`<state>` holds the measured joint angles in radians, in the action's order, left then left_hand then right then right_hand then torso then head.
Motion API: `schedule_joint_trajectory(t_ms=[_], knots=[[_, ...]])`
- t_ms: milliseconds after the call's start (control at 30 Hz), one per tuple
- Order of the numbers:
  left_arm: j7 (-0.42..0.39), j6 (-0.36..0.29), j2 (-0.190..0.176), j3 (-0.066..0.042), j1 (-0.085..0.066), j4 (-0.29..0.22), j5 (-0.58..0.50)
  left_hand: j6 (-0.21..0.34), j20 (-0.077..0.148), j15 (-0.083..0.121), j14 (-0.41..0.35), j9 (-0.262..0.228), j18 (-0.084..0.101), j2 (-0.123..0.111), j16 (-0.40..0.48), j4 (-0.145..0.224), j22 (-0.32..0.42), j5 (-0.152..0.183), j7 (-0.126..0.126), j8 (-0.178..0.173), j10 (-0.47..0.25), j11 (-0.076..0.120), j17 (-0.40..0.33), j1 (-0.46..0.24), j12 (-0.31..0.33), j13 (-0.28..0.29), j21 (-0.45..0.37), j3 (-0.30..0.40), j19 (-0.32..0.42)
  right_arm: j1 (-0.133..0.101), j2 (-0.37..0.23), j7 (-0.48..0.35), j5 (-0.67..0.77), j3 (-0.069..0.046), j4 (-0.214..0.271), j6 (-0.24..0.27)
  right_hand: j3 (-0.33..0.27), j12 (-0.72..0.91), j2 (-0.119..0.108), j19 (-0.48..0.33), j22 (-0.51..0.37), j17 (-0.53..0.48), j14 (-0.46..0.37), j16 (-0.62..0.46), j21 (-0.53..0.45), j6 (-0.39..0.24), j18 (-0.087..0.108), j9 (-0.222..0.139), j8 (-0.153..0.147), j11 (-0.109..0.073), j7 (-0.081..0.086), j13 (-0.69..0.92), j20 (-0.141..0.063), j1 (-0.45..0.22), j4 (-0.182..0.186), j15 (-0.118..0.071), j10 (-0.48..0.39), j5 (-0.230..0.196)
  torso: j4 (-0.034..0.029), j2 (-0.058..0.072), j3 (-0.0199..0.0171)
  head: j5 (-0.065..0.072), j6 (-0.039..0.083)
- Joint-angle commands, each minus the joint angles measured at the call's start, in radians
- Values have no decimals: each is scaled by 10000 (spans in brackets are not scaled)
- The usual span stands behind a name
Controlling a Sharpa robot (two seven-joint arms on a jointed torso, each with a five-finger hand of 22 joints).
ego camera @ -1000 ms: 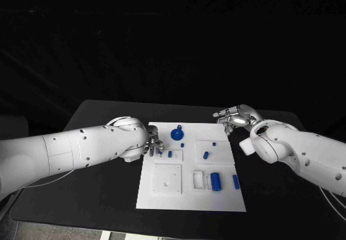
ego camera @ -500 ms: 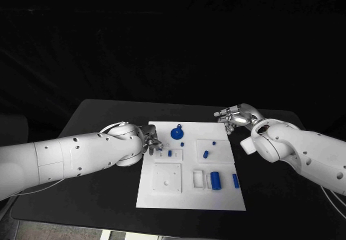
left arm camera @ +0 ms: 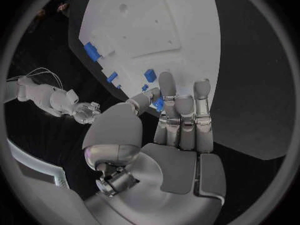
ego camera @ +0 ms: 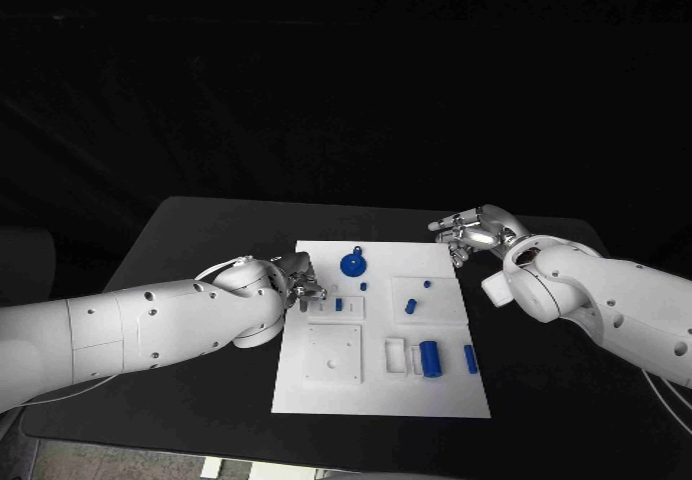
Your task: Assemble the parts on the task board
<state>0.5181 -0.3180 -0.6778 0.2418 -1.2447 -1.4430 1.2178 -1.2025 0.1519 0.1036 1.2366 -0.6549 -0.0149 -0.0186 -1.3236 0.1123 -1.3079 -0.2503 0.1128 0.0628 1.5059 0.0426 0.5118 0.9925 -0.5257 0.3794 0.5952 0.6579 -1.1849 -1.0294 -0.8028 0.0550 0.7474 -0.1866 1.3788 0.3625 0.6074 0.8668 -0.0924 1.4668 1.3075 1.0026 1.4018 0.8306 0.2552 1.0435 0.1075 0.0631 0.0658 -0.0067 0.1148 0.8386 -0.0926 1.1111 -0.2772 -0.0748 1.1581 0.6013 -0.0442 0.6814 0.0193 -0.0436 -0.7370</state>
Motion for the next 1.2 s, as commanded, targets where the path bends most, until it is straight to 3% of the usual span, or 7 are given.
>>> schedule_joint_trajectory(t_ms=[33,767,1200], knots=[[-143,-279,-15,-7,32,-55,109,-2117,18,301,252,-12,124,-1,-41,-36,-200,-34,-1543,30,93,485,16,66,-62,9,27,17,-69,1,-6,-90,71,-5,14,-151,71,-14,-41,-25,198,9,-78,-20,29,56,163,-11,-42,0,7,-9,-26,72,-14,-14,-58,46,5,1,5,3,-35],[-69,1206,-88,-8,65,40,-851,-2097,-13,265,194,-22,135,10,-45,16,-199,-42,-1530,30,93,456,32,110,-68,14,25,23,15,1,3,-68,67,-5,-4,-161,89,-21,-39,-40,193,0,-85,-38,23,53,166,-12,-42,1,7,-14,-25,75,-15,-14,-64,45,3,3,8,98,-193],[-58,1243,-104,-9,65,63,-829,-2086,-17,263,184,-42,129,37,-55,28,-199,-22,-1526,31,94,456,38,105,-61,13,35,16,24,1,-1,-60,66,-5,0,-164,110,-22,-41,-57,188,3,-81,-44,56,53,170,-11,-41,2,8,-18,-25,80,-14,-13,-63,39,0,1,8,138,-188]])
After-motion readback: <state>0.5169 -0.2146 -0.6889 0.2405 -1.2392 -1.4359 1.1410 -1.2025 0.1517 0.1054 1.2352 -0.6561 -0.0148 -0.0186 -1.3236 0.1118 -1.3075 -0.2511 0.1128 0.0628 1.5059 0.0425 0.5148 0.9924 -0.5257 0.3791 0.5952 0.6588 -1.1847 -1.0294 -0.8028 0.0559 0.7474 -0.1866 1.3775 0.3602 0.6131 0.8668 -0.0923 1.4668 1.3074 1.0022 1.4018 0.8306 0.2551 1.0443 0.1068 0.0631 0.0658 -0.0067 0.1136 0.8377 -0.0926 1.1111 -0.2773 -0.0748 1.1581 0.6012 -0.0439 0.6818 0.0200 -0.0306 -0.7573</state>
